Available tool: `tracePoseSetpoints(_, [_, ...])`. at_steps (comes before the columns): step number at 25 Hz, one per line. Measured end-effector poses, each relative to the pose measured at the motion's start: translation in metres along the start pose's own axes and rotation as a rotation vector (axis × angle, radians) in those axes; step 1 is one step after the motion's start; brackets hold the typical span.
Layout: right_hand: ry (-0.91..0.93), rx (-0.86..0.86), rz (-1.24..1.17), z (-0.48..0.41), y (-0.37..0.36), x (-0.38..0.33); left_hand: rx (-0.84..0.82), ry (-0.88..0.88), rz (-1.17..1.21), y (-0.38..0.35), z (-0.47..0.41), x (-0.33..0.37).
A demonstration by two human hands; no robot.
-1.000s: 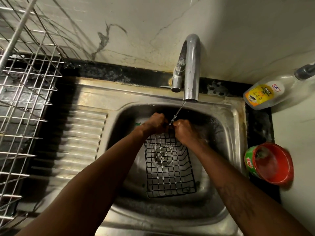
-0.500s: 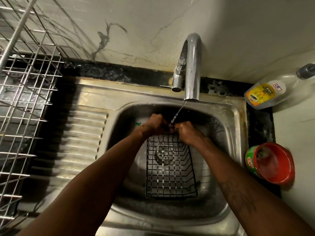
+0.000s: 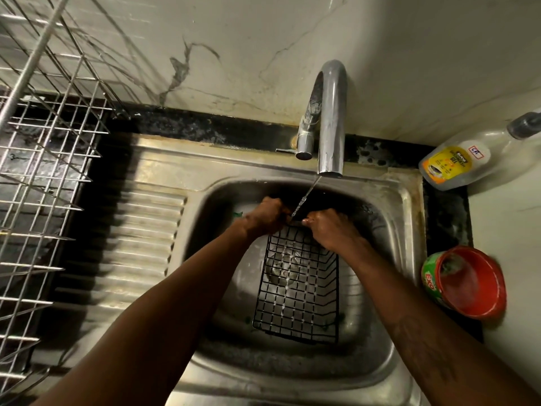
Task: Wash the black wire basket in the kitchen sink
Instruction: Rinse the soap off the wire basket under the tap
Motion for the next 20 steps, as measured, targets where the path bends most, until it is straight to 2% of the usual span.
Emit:
tracePoseSetpoints(4, [0.038,-0.055,0.058,-0.002,-0.008,-0.016,0.04,-0.032,-0.015,0.003,-0.002,0.003])
tracePoseSetpoints(8, [0.073,0.003,0.173,0.002,-0.009,-0.019,0.148,-0.022,0.055,0.014,0.003,-0.002])
tracePoseSetpoints(11, [0.018,0.029,0.174,0.002,-0.005,-0.018,0.177,-0.027,0.089,0.019,0.006,0.003])
tracePoseSetpoints(16, [-0.154,0.09,0.032,0.007,-0.004,-0.002,0.03,0.039,-0.019,0.021,0.019,-0.014])
tracePoseSetpoints(20, [-0.317,0.104,-0.011,0.022,-0.012,0.009,0.059,0.104,-0.098,0.02,0.053,-0.05])
Point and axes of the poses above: each hand's wrist, its own z-axis away from the middle knuckle, its own y-axis out of the back of the hand, x = y × z, the point moved 4 cm from there along -z, towards the middle knuckle, and after that the axes turned 9 degrees about -z, right-handed, at the moved point
